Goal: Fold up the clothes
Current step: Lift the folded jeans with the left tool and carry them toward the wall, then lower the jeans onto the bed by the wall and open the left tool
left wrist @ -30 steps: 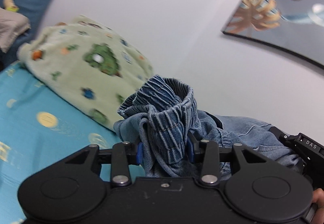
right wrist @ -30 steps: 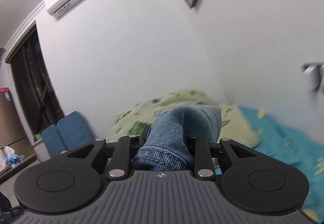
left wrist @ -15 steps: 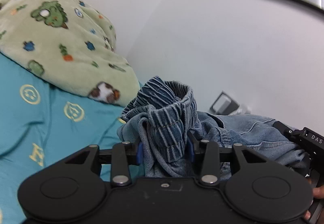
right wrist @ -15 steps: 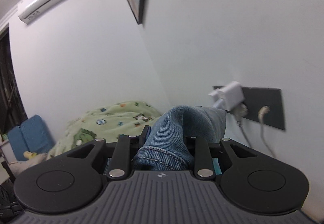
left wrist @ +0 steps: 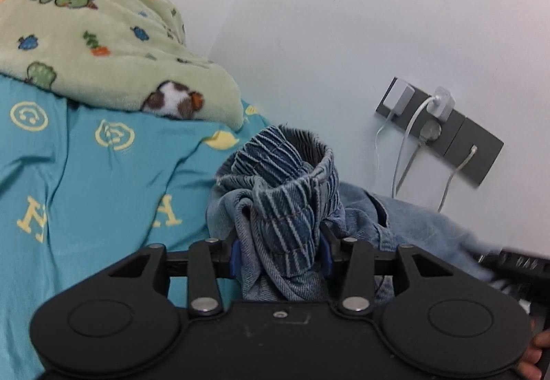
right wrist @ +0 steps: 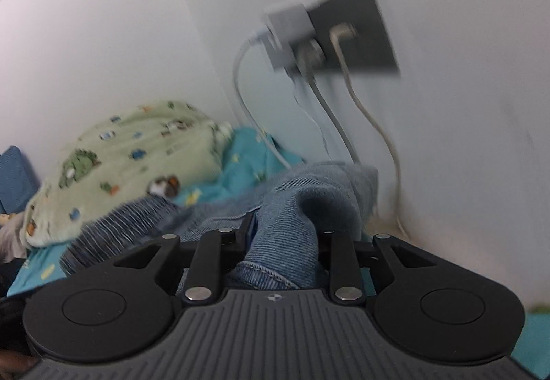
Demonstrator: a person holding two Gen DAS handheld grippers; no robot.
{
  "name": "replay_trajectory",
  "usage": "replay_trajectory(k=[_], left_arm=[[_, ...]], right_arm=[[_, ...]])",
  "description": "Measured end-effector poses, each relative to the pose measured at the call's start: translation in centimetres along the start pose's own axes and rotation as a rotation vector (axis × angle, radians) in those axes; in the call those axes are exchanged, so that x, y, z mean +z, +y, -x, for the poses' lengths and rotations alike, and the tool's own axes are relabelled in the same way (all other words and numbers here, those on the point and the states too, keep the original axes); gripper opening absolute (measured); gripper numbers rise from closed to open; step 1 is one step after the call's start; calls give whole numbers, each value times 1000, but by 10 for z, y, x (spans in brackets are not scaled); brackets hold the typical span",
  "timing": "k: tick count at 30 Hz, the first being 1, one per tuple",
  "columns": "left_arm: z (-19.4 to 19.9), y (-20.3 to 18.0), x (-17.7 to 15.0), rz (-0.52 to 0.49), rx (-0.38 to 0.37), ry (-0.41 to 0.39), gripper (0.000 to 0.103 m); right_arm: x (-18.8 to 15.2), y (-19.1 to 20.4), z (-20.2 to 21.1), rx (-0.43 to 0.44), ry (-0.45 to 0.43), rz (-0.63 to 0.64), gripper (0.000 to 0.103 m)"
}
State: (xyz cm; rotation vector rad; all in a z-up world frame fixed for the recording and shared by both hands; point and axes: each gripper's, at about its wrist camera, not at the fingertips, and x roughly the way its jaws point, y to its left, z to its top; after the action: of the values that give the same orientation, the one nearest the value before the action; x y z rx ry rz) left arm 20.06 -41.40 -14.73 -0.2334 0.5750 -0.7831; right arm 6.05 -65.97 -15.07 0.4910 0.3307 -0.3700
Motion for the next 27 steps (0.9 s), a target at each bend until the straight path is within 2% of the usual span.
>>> replay_trajectory(k=[4,8,9,10,11,12,14,16,20,27], left_arm=[[4,0,-5,-34,-4,41,46],[9,0,0,-57,21,93,58],[13,-2,2,-78,29,94,65],[17,-4,4,-101,38,94,76],[22,-6,7,-123,46,94,81],[29,-9,9,-142,47,87,87],[43,-13,14,-178,48,70,89],[57,-14,22,-178,52,65,93],[88,-19,40,-191,67,49,94],[156,-27,77,-240,113,-29,98]], right_arm=[[-19,-16,-4,-67,135,-67,26],[-14,-17,-4,-66,148,-142,28],[-11,-17,-3,-69,145,-166,29],[-8,-17,-1,-76,142,-185,35],[-6,-16,3,-96,138,-184,45],[-5,-15,8,-120,132,-176,50],[-1,-13,19,-140,115,-165,62],[4,-11,32,-149,105,-150,66],[18,5,60,-147,86,-80,66],[46,58,102,-71,48,42,66]])
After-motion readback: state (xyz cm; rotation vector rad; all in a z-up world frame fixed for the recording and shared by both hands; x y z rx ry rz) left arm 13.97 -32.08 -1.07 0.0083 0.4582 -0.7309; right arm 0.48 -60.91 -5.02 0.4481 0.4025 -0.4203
